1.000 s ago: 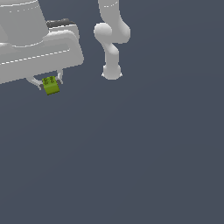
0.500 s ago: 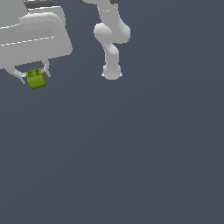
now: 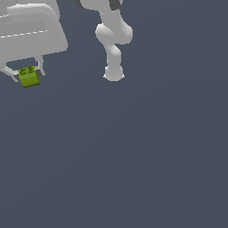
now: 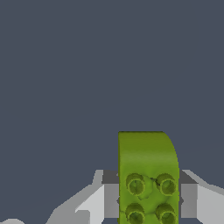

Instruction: Pick up the object and move it to a goal position.

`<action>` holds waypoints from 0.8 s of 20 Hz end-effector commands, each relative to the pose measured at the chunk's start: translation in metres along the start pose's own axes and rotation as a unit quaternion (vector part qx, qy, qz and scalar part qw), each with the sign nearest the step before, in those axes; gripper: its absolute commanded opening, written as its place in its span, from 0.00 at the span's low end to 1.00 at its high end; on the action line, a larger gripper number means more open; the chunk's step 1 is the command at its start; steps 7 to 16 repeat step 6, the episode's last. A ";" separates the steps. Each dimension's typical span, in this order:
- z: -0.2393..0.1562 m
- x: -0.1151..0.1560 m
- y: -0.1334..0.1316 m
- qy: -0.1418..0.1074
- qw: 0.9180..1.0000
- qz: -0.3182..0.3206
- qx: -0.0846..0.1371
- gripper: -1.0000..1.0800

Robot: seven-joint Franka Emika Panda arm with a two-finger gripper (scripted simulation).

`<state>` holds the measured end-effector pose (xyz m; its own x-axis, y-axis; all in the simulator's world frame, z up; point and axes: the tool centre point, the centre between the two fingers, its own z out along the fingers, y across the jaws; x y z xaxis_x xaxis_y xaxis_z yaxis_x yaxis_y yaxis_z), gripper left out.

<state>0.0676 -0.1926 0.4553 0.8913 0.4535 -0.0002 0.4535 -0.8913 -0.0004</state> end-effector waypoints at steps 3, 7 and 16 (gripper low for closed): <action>-0.002 0.001 0.001 0.000 1.000 0.000 0.000 0.00; -0.003 0.001 0.002 0.000 1.000 0.000 0.000 0.00; -0.003 0.001 0.002 0.000 1.000 0.000 0.000 0.00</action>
